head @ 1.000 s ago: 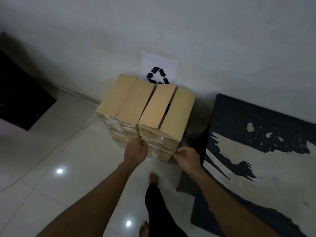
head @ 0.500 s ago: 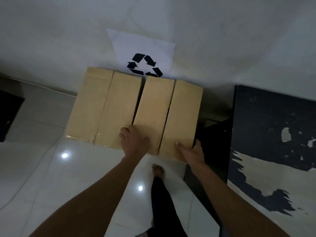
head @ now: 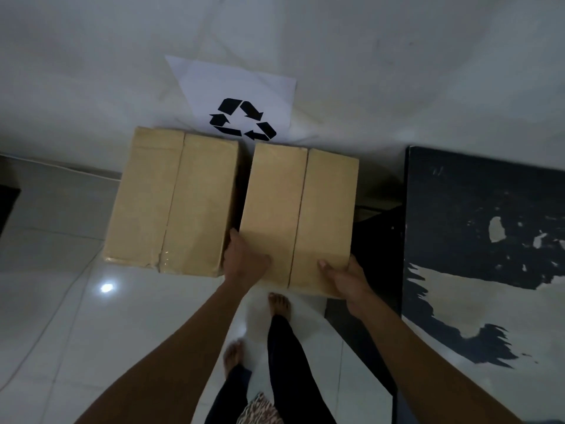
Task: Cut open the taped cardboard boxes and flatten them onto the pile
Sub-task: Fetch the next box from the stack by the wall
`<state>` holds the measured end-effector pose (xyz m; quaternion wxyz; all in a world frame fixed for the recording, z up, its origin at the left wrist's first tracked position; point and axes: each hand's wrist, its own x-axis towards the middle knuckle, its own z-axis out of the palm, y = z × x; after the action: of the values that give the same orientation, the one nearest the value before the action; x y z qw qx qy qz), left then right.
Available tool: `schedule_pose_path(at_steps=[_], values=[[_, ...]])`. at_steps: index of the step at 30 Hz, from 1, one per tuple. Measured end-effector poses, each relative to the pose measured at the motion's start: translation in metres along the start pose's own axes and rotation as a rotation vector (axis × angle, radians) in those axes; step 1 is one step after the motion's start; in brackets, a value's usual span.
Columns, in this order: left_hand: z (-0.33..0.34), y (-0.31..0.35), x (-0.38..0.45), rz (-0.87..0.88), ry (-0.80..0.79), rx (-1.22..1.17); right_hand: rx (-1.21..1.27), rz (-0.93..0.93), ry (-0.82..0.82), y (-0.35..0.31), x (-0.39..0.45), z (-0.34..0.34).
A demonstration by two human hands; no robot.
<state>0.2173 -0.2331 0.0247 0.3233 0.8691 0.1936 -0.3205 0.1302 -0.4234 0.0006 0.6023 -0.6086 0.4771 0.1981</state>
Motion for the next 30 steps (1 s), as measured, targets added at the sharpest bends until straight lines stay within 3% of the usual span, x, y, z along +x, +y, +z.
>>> schedule_pose_path(at_steps=[4,9,14,18,23,28,30], values=[[-0.014,-0.011,0.006,-0.001,0.010,-0.041,0.019,-0.010,0.035,0.003,-0.006,0.011],[-0.035,-0.018,-0.024,0.201,0.046,-0.175,0.155,-0.098,0.027,-0.006,-0.055,-0.004],[-0.087,-0.002,-0.082,0.401,-0.068,-0.402,0.235,-0.251,0.034,-0.035,-0.134,-0.024],[-0.127,0.014,-0.132,0.615,-0.274,-0.531,0.305,-0.298,0.131,-0.044,-0.187,-0.039],[-0.143,0.030,-0.181,0.747,-0.461,-0.487,0.433,-0.322,0.219,-0.013,-0.247,-0.061],[-0.127,0.037,-0.225,0.915,-0.397,-0.395,0.530,-0.357,0.293,0.040,-0.296,-0.096],[-0.115,0.044,-0.247,0.832,-0.374,-0.296,0.567,-0.381,0.321,0.061,-0.314,-0.111]])
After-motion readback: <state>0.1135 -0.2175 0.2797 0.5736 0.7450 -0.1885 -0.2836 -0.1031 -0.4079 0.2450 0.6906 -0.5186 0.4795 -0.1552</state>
